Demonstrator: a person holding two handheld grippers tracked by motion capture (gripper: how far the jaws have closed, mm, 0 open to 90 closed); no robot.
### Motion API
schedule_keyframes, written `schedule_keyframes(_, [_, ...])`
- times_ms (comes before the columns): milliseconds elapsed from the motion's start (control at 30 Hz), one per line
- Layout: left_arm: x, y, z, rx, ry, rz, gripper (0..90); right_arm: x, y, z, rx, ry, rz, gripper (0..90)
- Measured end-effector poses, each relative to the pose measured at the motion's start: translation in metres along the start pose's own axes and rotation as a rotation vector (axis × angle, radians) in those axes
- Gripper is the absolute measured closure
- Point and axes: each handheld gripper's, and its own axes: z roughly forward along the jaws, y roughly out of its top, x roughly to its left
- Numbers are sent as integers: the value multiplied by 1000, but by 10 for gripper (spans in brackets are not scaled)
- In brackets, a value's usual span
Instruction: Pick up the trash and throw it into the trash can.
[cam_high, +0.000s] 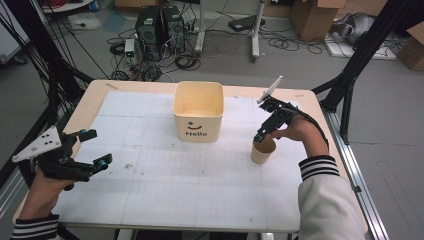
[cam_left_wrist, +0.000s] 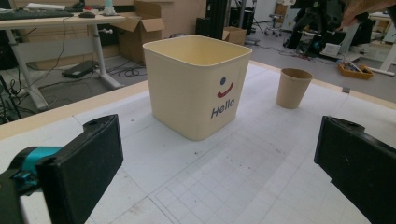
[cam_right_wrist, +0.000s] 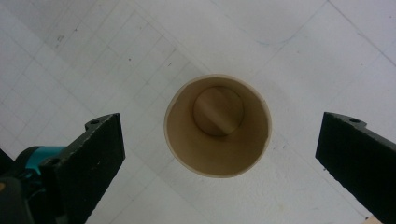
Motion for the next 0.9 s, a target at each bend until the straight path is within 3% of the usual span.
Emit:
schedule_keyframes(300, [0,0,1,5,-3,3,17,0,-3,15,4,-18,0,1])
schedule_keyframes(900, [-1,0,1,9,-13,2,17,3,-9,40,16,8,-7,1])
